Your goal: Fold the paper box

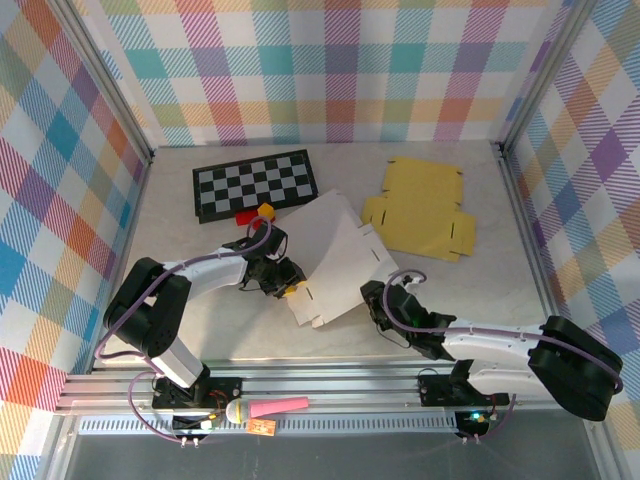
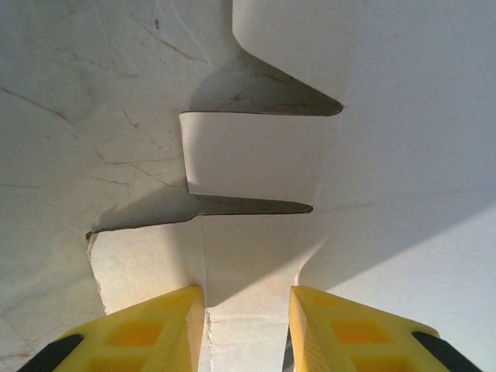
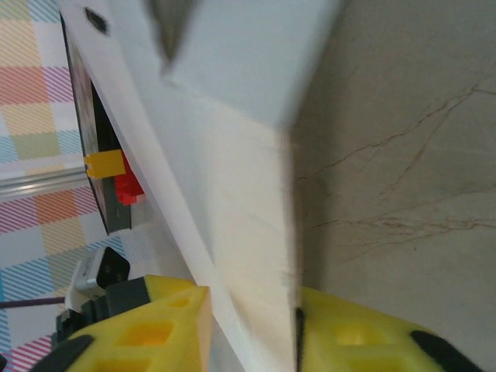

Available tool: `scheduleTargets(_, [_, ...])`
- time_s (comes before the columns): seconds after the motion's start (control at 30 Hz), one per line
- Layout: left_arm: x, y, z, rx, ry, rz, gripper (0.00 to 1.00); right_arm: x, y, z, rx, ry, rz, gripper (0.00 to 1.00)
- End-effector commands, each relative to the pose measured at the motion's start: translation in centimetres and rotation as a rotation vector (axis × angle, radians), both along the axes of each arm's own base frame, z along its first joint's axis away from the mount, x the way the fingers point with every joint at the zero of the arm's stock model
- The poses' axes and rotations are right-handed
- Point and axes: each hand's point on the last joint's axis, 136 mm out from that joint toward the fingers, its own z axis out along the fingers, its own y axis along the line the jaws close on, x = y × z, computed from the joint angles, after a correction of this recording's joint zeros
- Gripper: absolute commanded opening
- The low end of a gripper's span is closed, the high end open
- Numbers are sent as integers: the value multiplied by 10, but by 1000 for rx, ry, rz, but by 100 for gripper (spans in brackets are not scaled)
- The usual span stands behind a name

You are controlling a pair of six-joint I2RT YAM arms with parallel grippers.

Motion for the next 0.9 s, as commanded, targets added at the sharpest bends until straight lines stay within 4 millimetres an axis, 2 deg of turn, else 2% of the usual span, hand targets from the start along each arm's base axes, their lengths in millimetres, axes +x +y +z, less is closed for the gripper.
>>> scheduleTargets(0.0, [-17, 1, -9, 21, 58, -36, 34, 6, 8, 17, 34, -27, 10, 23])
scheduleTargets(0.03, [-16, 1, -8, 21, 56, -36, 34, 6, 8, 18, 31, -24, 10, 19])
scheduleTargets(0.13, [-14, 0, 1, 21, 35, -37, 36, 6, 8, 25, 14, -9, 10, 1])
scheduleTargets(0.23, [-6, 2, 26, 35, -23, -42, 47, 10, 9, 41, -15, -9, 27, 0])
scheduleTargets(0.33, [1, 10, 64, 68, -124, -39, 60, 16, 10, 65, -33, 12, 31, 0])
scheduleTargets(0.43, [7, 23, 115, 97, -270, -20, 71, 29, 13, 99, -36, 13, 48, 0])
scheduleTargets(0.57, [10, 45, 186, 134, -487, -3, 73, 47, 13, 151, -42, 24, 38, 0])
scheduleTargets(0.7, [9, 62, 239, 172, -650, -10, 72, 56, 12, 196, -54, 77, 17, 0])
scheduleTargets(0.77, [8, 67, 258, 183, -710, -12, 72, 53, 10, 207, -67, 135, 1, 0])
scheduleTargets(0.87, [8, 72, 277, 195, -749, -8, 71, 44, 7, 223, -65, 236, -28, 0])
